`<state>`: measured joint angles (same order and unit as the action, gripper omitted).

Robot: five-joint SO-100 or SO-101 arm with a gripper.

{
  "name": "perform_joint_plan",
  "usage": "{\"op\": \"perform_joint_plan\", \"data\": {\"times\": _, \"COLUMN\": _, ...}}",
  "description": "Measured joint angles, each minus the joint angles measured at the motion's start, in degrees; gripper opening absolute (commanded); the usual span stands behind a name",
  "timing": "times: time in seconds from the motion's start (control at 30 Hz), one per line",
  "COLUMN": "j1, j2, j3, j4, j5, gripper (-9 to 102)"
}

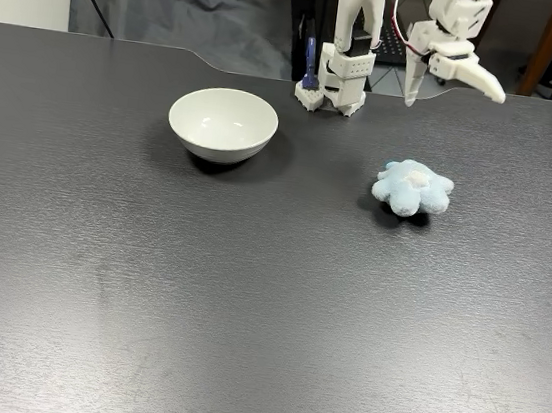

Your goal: Grasp a skyblue doll and put it in the white bowl.

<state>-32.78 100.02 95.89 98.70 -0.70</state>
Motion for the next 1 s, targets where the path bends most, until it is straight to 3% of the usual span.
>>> {"op": "perform_joint_plan", "data": {"times": 0.23, "j1": 0.0, "j2": -8.44, "j3": 0.0, "j4": 0.0, "j5": -0.35, "gripper": 99}}
{"op": "perform_joint_plan", "data": {"times": 0.43, "j1": 0.0, "j2": -13.8, "j3": -0.53, "j4": 0.0, "j5": -6.68, "gripper": 99}}
{"op": "perform_joint_plan", "data": {"times": 0.8, "j1": 7.65, "j2": -23.12, "j3": -20.57, "j4": 0.0, "j5": -8.79, "gripper": 99}}
{"op": "perform_joint_plan", "data": {"times": 1.0, "j1": 8.26, "j2": -25.75, "j3": -22.32, "j4": 0.0, "j5": -8.79, "gripper": 99}}
